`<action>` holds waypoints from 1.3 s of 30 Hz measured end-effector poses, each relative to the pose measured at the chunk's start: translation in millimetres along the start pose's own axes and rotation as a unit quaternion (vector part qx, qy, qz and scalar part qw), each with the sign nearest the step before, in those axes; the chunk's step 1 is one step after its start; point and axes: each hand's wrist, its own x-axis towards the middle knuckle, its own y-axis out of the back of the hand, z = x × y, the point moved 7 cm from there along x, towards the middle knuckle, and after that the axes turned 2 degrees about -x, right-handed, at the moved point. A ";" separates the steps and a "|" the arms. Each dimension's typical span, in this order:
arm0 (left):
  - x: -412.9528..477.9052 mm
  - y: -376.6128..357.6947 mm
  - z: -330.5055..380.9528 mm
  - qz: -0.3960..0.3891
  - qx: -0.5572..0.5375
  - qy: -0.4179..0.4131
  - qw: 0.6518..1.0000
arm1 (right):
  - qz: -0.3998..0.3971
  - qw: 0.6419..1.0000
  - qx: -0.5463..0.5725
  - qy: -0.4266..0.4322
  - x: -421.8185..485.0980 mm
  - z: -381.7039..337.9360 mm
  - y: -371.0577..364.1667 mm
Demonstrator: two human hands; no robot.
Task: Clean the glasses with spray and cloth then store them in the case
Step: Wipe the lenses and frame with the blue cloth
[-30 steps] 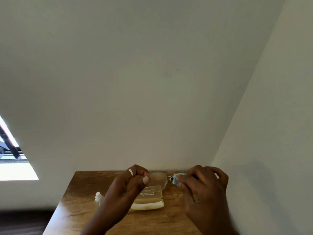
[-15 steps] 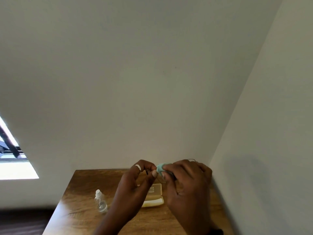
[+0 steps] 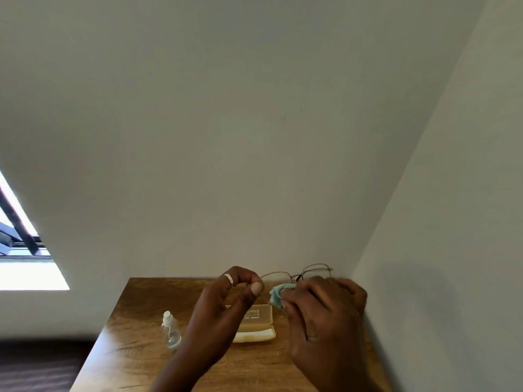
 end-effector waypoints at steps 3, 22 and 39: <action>-0.1 0.6 2.7 -0.009 0.004 -0.009 1.000 | 0.020 1.000 -0.006 -0.018 7.5 3.2 5.4; -0.8 15.5 -4.9 -0.016 -0.012 0.018 1.000 | -0.027 0.999 -0.007 -0.016 14.7 -6.6 -14.3; -2.6 7.8 -0.2 -0.004 0.015 0.004 1.000 | -0.018 1.000 0.000 -0.018 19.1 -0.4 -14.5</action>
